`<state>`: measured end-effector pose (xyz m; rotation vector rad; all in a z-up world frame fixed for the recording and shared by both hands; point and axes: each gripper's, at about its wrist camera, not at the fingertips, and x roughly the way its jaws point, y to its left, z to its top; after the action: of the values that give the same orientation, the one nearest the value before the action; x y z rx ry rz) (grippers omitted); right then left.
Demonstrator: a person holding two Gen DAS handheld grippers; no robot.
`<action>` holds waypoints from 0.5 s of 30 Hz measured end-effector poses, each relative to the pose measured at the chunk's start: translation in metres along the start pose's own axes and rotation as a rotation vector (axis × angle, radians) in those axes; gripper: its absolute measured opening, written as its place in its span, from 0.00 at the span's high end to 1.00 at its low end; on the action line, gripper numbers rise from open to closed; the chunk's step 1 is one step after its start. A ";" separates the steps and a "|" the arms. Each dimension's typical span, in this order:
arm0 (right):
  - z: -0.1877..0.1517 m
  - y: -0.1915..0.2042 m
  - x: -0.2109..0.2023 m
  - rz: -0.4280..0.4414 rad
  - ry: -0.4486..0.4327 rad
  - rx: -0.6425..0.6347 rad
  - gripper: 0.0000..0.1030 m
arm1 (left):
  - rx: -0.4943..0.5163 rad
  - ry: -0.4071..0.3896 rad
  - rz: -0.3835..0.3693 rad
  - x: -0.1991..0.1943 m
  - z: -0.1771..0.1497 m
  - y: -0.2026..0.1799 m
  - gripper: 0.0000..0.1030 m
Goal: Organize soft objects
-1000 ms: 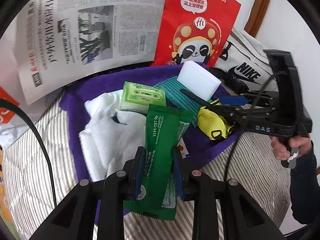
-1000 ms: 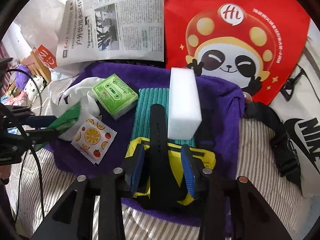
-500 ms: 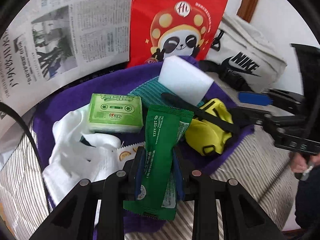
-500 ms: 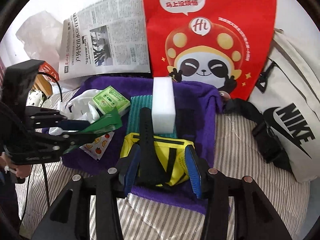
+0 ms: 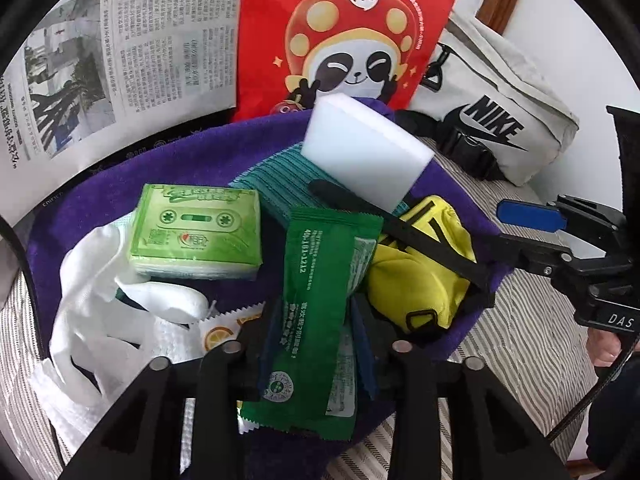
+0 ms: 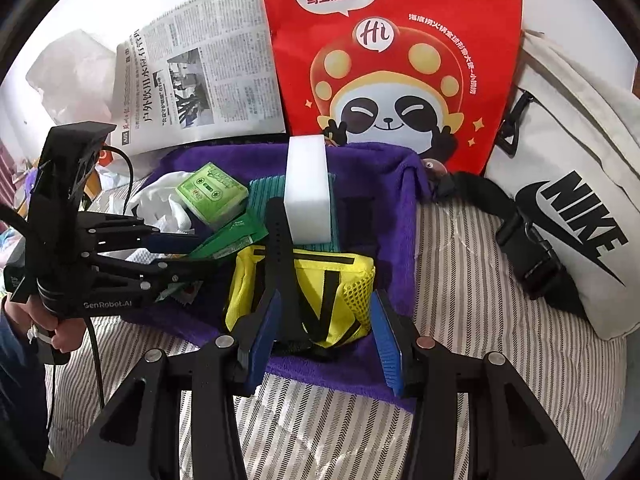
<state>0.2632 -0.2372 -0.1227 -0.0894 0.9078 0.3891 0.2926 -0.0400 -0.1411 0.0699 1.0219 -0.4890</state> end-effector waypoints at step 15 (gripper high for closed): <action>-0.008 0.010 -0.004 -0.002 0.030 0.036 0.54 | -0.009 0.009 0.038 -0.020 -0.015 -0.003 0.29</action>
<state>0.2514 -0.2314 -0.1233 -0.0631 0.9437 0.3702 0.2706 -0.0316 -0.1316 0.0828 1.0298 -0.4499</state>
